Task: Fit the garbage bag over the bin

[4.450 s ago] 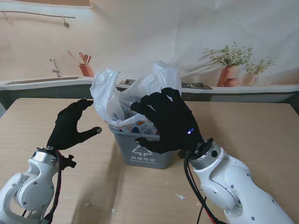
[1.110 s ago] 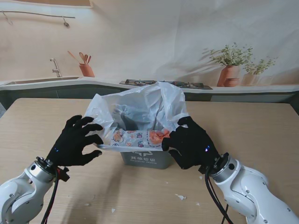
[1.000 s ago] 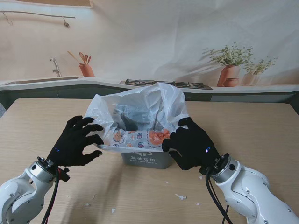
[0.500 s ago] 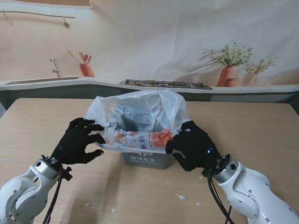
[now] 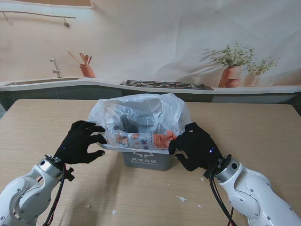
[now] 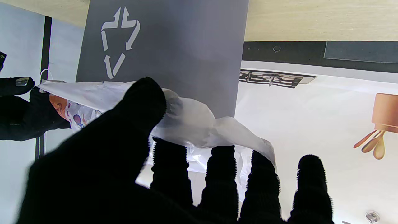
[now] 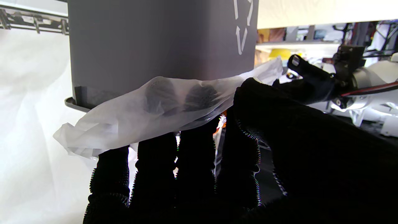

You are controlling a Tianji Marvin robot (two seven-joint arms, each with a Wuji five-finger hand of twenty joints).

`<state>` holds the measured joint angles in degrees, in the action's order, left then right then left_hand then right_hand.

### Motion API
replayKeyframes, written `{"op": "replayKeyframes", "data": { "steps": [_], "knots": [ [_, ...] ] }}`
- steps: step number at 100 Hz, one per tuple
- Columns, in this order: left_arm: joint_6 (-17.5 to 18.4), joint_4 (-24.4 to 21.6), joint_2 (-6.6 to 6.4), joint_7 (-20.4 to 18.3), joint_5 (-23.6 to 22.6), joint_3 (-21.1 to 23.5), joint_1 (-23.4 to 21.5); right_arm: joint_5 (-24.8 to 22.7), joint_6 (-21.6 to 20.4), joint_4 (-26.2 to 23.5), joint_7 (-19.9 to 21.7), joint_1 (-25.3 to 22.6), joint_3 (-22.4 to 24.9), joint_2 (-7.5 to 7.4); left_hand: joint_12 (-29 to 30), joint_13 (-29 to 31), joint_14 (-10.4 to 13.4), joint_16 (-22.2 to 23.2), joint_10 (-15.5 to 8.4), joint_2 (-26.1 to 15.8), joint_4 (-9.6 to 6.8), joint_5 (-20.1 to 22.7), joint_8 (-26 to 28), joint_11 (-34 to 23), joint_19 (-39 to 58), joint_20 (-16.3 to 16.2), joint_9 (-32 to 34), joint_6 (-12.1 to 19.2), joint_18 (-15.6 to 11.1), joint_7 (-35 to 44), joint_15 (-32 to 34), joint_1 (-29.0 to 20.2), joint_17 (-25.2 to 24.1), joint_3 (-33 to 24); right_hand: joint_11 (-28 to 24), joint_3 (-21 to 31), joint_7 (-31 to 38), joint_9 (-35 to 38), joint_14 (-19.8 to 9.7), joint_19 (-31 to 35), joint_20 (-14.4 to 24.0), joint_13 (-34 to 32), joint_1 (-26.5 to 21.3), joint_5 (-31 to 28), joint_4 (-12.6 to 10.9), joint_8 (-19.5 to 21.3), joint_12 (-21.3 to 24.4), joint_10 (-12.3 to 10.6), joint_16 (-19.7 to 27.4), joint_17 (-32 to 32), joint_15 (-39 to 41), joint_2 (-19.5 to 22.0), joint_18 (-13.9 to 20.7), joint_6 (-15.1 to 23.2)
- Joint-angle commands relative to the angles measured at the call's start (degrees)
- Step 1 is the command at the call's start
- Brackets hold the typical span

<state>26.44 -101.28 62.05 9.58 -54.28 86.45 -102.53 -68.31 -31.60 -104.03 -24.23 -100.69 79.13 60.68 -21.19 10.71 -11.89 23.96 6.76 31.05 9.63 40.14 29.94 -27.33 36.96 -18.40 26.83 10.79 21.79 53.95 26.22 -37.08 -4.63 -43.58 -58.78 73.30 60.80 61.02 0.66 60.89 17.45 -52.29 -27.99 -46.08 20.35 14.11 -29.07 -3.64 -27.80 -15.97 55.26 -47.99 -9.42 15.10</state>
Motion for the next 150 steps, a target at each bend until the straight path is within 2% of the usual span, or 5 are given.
{"op": "replayKeyframes", "data": {
  "steps": [1,29,62,103,150],
  "knots": [
    [-0.8,0.8,-0.22,-0.8,0.2,0.7,-0.2,-0.1,0.2,1.0,1.0,-0.4,0.4,0.0,2.5,-0.8,-1.5,0.8,6.2,-1.1,2.99,4.0,2.2,3.7,1.9,-0.9,-1.7,-4.0,1.1,6.8,0.9,-1.2,-0.9,-1.0,-5.1,3.4,5.5,1.5,1.8,-1.3,-0.1,0.0,-0.3,-2.7,0.5,2.1,-1.4,1.4,0.1,0.7,0.5,-1.5,-2.1,1.3],
    [-0.8,0.9,-0.21,-0.5,0.0,0.5,0.0,4.2,-1.9,0.5,5.1,-1.9,2.4,0.53,2.4,-0.9,-1.2,0.9,5.7,-1.1,3.0,4.0,2.0,3.5,1.8,-0.8,-1.9,-3.9,1.2,6.8,0.8,-1.2,-1.0,-0.8,3.3,-11.8,-10.8,-24.9,4.0,-9.8,-3.8,15.5,15.6,6.0,-10.8,11.5,2.5,3.8,0.2,9.1,-7.7,9.2,-2.9,-0.1],
    [-1.0,1.0,-0.18,0.4,-0.6,0.2,-0.1,8.7,-4.4,-0.6,3.8,-4.0,5.0,1.83,2.5,-0.4,-1.9,1.1,6.7,-0.9,2.98,4.2,1.9,3.6,1.9,-0.7,-1.6,-3.9,1.2,6.9,1.1,-1.3,-0.9,-0.8,6.9,-21.0,-14.7,-40.7,4.0,-17.7,-1.9,27.4,17.6,14.5,-11.9,10.8,4.3,4.8,2.2,11.4,-13.8,13.3,-2.0,0.5],
    [-1.4,1.0,-0.14,1.0,-0.8,-0.5,0.1,20.4,-5.8,-2.2,6.5,-6.7,6.3,3.72,2.6,0.2,-2.9,1.7,7.5,-0.8,3.05,4.4,1.9,3.7,1.8,-0.7,-0.9,-3.9,1.4,6.9,1.7,-1.3,-1.0,-0.8,6.9,-17.7,-10.2,-25.3,7.4,-19.3,0.9,19.9,21.0,-12.8,-11.1,9.3,4.2,5.7,2.4,9.4,-13.1,11.1,-3.5,-0.8],
    [-1.3,0.6,-0.15,1.8,-1.6,-0.8,-0.1,39.3,-4.4,-6.4,9.7,-9.7,6.1,5.73,2.3,0.4,-2.2,2.8,6.3,-0.7,3.08,4.5,1.9,3.2,1.5,-0.5,-1.1,-3.7,1.6,6.8,2.5,-1.3,-1.0,-0.8,-1.8,-20.1,-11.4,-15.8,7.9,-12.8,2.7,11.7,19.3,-5.4,-11.6,10.5,-1.5,4.9,-1.5,6.7,-2.9,12.5,-4.6,-3.5]
  ]
}}
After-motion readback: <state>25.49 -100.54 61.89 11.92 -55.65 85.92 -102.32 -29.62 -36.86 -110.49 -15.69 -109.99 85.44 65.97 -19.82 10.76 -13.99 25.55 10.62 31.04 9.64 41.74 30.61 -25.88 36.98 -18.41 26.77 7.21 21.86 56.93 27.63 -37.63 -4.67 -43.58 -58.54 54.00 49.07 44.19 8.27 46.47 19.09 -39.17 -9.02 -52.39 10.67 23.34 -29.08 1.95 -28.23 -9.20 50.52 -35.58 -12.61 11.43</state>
